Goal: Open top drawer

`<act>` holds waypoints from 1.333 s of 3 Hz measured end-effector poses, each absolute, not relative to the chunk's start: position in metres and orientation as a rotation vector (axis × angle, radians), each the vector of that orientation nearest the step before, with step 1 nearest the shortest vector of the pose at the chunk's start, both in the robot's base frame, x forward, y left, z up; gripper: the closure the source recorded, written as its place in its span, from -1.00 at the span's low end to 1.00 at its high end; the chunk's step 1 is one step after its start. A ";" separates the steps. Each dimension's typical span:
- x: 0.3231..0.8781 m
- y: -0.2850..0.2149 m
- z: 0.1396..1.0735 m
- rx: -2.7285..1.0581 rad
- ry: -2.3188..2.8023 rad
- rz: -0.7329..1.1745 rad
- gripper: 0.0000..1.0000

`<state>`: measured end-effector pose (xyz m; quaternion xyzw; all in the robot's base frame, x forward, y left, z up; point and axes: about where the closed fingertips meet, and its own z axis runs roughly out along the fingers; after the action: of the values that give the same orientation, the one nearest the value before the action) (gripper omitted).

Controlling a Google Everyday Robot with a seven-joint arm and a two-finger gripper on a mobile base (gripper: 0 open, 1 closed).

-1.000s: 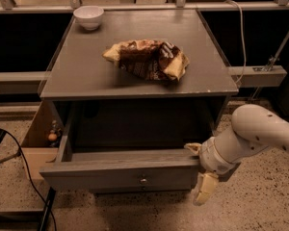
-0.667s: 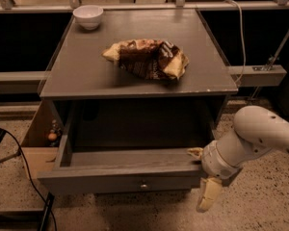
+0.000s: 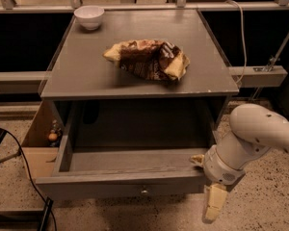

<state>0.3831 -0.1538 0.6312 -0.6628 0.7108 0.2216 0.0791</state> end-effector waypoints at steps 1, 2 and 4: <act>0.417 -0.143 0.629 -2.072 2.149 0.605 -1.00; 0.448 -0.131 0.626 -2.119 2.111 0.535 -1.00; 0.487 -0.112 0.633 -2.097 2.016 0.428 -1.00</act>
Offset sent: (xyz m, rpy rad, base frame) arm 0.1007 0.0361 -0.0066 -0.1279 -0.0910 0.1104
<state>0.4872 -0.1125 0.6333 -0.7096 0.6822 0.1449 0.1005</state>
